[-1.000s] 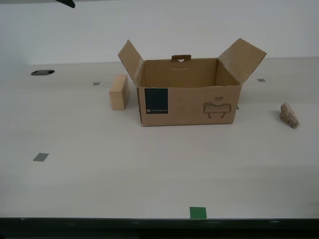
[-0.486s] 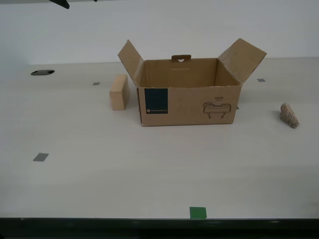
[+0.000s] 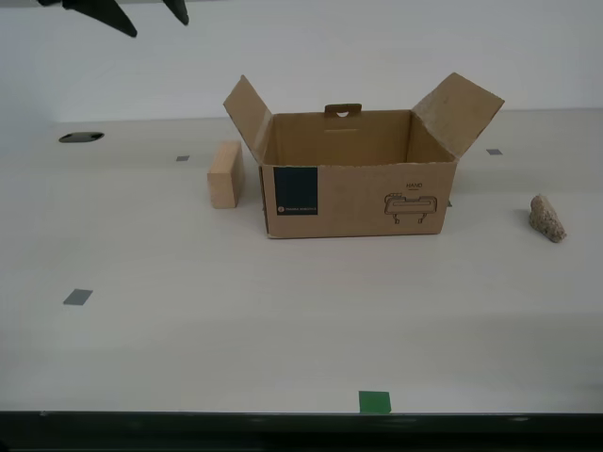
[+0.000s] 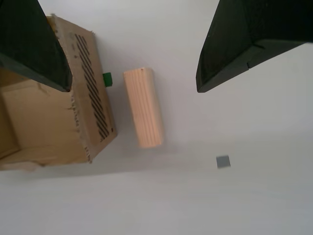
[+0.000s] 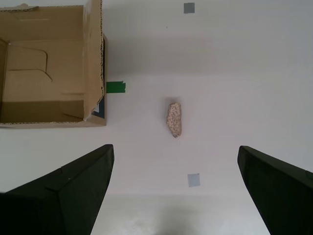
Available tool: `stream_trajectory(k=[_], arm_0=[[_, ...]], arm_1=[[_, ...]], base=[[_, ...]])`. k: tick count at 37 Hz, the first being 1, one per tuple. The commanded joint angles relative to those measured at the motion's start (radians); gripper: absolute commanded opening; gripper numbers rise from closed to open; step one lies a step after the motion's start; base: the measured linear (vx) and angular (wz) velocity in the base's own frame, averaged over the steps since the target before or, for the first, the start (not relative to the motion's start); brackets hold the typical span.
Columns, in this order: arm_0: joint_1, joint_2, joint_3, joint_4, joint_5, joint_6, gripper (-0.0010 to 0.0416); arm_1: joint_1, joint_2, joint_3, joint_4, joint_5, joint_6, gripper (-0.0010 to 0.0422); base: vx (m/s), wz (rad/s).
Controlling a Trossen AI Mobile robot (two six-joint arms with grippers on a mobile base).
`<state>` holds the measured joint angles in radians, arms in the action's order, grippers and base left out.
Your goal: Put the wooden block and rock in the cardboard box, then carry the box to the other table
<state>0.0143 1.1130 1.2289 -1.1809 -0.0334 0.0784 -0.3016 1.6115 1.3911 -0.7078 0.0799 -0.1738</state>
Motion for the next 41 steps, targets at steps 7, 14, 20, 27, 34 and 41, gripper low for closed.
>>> stream_trajectory(k=[7, 14, 20, 27, 34, 41], arm_0=[[0.000, 0.037, -0.007, 0.015, 0.007, -0.027, 0.0353], [0.000, 0.043, -0.084, 0.071, 0.007, -0.027, 0.0353], [0.000, 0.043, -0.181, 0.123, 0.007, -0.027, 0.0353], [0.000, 0.043, -0.287, 0.200, 0.007, -0.027, 0.0353], [-0.001, 0.043, -0.364, 0.288, 0.007, -0.025, 0.0351], [-0.001, 0.043, -0.405, 0.321, 0.019, -0.018, 0.0341]], arm_1=[[0.002, 0.104, 0.001, 0.028, 0.034, 0.007, 0.0346], [0.009, 0.168, 0.002, 0.052, 0.034, 0.033, 0.0346], [0.023, 0.216, 0.002, 0.071, 0.045, 0.055, 0.0346], [0.060, 0.264, 0.000, 0.101, 0.087, 0.069, 0.0345], [0.079, 0.301, 0.001, 0.131, 0.179, 0.068, 0.0345], [0.079, 0.343, 0.000, 0.153, 0.182, 0.069, 0.0346]], base=[[0.000, 0.000], [0.000, 0.000], [0.000, 0.000], [0.000, 0.000], [0.000, 0.000], [0.000, 0.000]])
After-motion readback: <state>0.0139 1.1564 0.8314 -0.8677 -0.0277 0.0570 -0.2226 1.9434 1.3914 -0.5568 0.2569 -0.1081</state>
